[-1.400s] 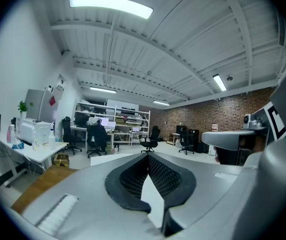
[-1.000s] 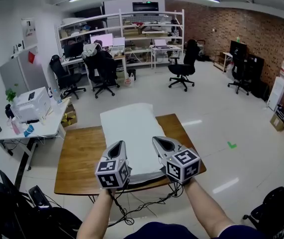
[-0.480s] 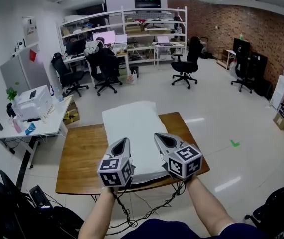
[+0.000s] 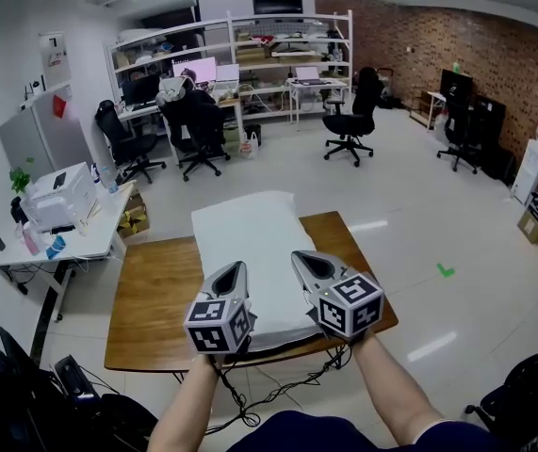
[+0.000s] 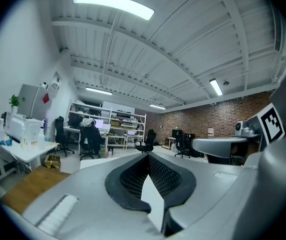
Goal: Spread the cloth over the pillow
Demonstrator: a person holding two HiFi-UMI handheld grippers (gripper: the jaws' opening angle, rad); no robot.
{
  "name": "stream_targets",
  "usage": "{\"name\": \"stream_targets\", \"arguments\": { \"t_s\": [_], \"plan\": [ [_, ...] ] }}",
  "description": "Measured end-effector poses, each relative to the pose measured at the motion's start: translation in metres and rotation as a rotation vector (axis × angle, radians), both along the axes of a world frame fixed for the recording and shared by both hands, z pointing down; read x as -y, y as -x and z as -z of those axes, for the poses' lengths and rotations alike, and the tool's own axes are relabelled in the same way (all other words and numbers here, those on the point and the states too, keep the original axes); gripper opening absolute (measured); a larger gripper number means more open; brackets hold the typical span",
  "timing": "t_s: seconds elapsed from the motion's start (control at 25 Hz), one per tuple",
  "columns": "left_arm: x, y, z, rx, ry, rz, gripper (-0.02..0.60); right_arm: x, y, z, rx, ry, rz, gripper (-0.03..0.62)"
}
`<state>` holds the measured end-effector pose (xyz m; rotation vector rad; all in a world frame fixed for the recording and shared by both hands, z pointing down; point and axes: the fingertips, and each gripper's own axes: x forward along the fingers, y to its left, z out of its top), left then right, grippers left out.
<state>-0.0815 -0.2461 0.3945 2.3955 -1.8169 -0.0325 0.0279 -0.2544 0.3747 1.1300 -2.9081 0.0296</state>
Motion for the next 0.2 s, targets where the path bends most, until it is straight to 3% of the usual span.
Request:
{"name": "stream_targets", "arguments": {
  "t_s": [0.2],
  "plan": [
    [0.0064,-0.0057,-0.0004,0.0,0.006,-0.009,0.008,0.0054,-0.005,0.0009,-0.003,0.002,-0.005,0.002]
  ]
}}
